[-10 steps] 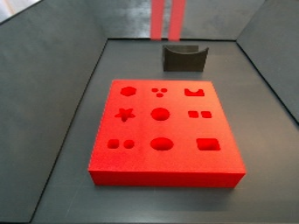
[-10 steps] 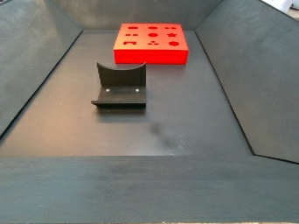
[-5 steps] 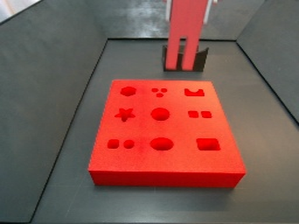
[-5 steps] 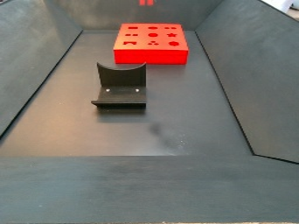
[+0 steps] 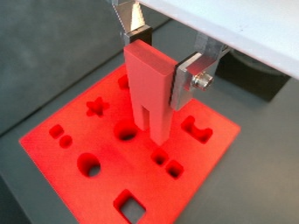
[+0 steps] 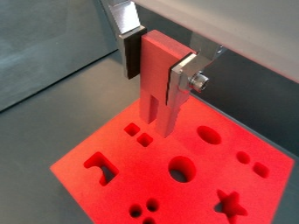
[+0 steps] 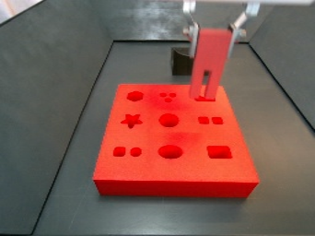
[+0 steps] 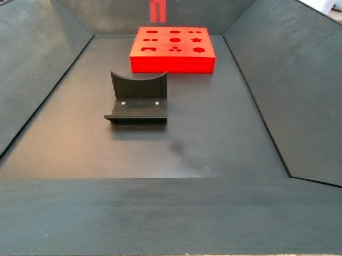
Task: Pick up the double-square object. Move up. Place the double-square object on the fixture. Regrasp the double-square object. Move to above the board. Insert the double-square object.
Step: Insert the double-square object.
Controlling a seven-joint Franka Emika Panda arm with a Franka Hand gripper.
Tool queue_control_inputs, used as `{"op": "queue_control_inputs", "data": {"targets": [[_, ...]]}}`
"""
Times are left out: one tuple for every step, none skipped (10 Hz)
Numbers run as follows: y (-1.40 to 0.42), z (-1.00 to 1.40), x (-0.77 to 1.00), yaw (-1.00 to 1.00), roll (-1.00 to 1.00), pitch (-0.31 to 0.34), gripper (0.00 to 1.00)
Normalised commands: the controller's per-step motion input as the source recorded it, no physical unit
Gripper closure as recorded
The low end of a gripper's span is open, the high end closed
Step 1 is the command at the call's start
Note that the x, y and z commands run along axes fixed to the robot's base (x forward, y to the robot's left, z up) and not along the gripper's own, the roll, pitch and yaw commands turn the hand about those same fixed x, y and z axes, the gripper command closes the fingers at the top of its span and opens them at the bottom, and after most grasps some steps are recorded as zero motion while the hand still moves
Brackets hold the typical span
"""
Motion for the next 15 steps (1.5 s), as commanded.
{"op": "queue_control_inputs", "data": {"targets": [[-0.08, -0.47, 0.97, 0.00, 0.00, -0.040, 1.00], [-0.05, -0.34, 0.74, 0.00, 0.00, 0.000, 1.00], [0.00, -0.31, 0.66, 0.00, 0.00, 0.000, 1.00], [0.00, -0.32, 0.65, 0.00, 0.00, -0.013, 1.00], [0.14, -0.14, 0.48, 0.00, 0.00, 0.000, 1.00], [-0.06, -0.11, -0.11, 0.05, 0.00, -0.026, 1.00], [0.00, -0.23, 0.00, 0.00, 0.00, 0.000, 1.00], [0.00, -0.31, -0.06, 0.00, 0.03, -0.013, 1.00], [0.00, -0.37, -0.14, 0.00, 0.06, -0.029, 1.00], [0.00, -0.43, -0.20, 0.03, 0.10, -0.019, 1.00], [0.00, -0.49, -0.35, 0.10, 0.13, -0.013, 1.00], [-0.05, -0.57, -0.29, 0.15, 0.13, -0.024, 1.00], [-0.13, -0.69, -0.06, 0.19, 0.05, -0.117, 1.00], [-0.16, -0.79, 0.00, 0.20, 0.04, -0.177, 1.00], [-0.18, -0.78, 0.00, 0.18, 0.08, -0.214, 1.00]]}}
